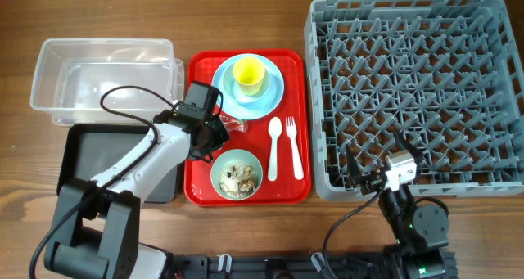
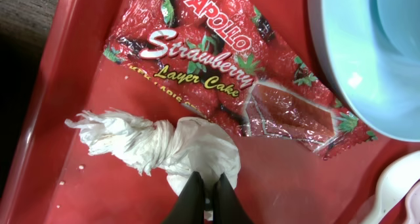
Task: Sort waste into correct bins and load items into the dishwasher rack
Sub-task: 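Grasp the white tissue with the left gripper and lift it, then carry the tissue left and drop it into the clear bin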
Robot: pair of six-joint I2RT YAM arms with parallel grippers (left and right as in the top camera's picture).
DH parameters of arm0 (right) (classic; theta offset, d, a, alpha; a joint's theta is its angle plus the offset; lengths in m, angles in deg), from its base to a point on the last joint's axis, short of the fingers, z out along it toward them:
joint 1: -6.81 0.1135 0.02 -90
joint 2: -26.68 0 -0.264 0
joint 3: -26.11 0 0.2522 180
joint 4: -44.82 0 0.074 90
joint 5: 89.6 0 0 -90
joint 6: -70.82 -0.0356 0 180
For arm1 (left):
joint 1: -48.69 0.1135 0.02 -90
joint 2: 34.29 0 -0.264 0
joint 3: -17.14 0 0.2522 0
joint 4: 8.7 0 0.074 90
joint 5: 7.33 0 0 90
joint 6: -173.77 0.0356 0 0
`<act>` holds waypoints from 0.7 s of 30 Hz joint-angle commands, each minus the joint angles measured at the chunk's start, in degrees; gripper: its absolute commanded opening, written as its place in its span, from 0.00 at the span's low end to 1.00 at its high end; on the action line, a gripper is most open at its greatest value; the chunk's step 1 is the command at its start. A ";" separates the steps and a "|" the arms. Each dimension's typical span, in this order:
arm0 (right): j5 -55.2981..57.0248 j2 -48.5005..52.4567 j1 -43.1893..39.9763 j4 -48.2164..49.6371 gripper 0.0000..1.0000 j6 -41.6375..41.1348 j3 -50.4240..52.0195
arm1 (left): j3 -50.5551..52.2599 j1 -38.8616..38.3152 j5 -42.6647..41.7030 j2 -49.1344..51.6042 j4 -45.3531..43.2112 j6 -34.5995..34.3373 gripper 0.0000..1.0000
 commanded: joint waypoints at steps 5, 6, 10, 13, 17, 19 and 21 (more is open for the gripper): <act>0.35 -0.11 -0.07 0.28 1.00 0.20 0.07 | -6.71 0.13 0.33 -7.54 5.79 0.37 0.04; 0.35 -0.11 -0.07 0.28 1.00 0.17 0.07 | -7.82 0.50 0.42 -9.07 6.54 0.61 0.04; 0.35 -0.11 -0.07 0.28 1.00 0.20 0.07 | -10.58 2.80 2.03 -13.46 7.21 3.34 0.04; 0.35 -0.11 -0.07 0.28 1.00 0.17 0.07 | -11.26 6.14 6.64 -16.28 6.78 3.34 0.04; 0.35 -0.11 -0.07 0.28 1.00 0.17 0.07 | -11.19 12.83 11.63 -16.81 4.48 4.09 0.04; 0.35 -0.11 -0.07 0.28 1.00 0.17 0.07 | -11.19 16.02 11.96 -15.74 2.47 6.12 0.04; 0.35 -0.11 -0.07 0.28 1.00 0.15 0.07 | -11.19 18.82 11.98 -14.05 0.52 6.34 0.04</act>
